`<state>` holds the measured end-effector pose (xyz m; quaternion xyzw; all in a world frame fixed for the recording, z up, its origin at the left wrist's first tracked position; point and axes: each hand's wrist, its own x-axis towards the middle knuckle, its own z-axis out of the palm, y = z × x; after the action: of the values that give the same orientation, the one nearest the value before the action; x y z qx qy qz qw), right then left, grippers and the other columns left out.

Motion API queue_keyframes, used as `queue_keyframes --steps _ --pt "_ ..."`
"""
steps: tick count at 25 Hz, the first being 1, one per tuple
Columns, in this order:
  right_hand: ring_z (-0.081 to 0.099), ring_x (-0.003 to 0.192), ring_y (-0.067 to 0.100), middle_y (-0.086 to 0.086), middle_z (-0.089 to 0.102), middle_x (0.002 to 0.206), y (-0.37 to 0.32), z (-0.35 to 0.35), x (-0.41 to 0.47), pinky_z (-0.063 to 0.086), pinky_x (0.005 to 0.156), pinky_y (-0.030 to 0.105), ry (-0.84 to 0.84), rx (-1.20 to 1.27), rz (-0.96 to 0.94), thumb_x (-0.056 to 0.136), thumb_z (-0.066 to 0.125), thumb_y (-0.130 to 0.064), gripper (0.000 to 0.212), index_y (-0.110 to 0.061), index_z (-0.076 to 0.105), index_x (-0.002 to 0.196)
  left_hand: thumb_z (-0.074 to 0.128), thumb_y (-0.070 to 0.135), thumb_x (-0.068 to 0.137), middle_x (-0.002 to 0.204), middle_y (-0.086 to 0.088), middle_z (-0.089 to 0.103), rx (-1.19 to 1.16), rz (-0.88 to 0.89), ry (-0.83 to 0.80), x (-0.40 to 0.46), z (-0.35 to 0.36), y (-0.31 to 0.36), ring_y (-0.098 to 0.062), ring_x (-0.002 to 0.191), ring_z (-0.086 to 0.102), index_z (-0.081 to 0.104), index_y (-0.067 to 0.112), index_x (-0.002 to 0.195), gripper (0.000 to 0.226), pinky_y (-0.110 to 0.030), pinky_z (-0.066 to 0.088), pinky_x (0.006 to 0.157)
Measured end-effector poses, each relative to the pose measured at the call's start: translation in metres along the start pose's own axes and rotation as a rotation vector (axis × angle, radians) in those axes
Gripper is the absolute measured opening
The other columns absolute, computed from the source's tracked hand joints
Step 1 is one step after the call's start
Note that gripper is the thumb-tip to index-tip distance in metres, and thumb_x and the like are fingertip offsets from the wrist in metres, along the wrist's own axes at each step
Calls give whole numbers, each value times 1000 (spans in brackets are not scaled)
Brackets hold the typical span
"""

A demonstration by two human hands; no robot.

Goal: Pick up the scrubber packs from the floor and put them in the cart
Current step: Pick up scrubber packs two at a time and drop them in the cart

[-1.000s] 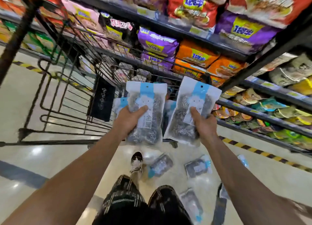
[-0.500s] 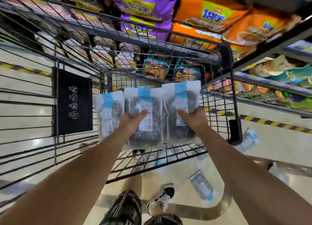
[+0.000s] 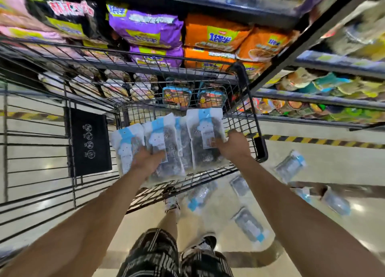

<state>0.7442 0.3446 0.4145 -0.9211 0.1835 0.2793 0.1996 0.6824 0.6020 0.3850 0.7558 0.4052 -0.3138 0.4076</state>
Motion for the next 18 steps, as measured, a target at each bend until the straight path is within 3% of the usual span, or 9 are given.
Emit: queue_keyframes --steps 3,5,7,9,11,14,18 --pt "61 112 42 23 63 121 2 -36 -53 50 89 45 136 -89 -169 94 59 -46 55 -1 60 126 60 47 94 123 -19 65 158 177 108 -49 -21 19 -38 112 62 54 6 129 54 -35 45 81" --pt "61 111 43 22 61 125 7 -57 -91 50 89 47 234 -125 -262 95 56 -46 54 -3 60 128 53 60 84 115 -19 69 238 289 171 -81 -32 32 -41 106 64 56 12 124 63 -45 54 89" --pt "60 111 43 21 61 126 18 -72 -127 51 91 50 321 -140 -338 93 53 -47 55 -7 62 129 48 67 80 120 -21 65 305 391 241 -116 -37 43 -45 112 61 54 15 129 72 -54 51 96" --pt "59 116 42 18 61 130 35 -86 -162 50 94 53 413 -159 -382 92 48 -49 57 -11 63 132 53 59 89 129 -24 57 387 523 338 -158 -35 51 -47 119 56 56 11 131 64 -55 47 99" --pt "53 127 41 16 58 140 55 -99 -194 46 101 56 450 -195 -353 92 42 -56 64 -14 60 138 53 51 94 132 -24 55 492 665 416 -199 -25 58 -45 122 53 58 11 132 55 -54 42 102" --pt "42 140 42 13 48 153 88 -110 -235 36 112 59 463 -232 -269 94 44 -59 66 -18 54 145 45 54 86 127 -21 59 629 860 469 -248 6 58 -44 119 53 64 14 127 60 -58 39 101" --pt "50 133 46 16 54 149 152 -114 -292 41 108 63 586 -178 -159 91 51 -57 65 -16 59 140 38 54 82 131 -14 61 797 1138 435 -312 65 48 -43 120 54 69 18 116 58 -60 39 99"
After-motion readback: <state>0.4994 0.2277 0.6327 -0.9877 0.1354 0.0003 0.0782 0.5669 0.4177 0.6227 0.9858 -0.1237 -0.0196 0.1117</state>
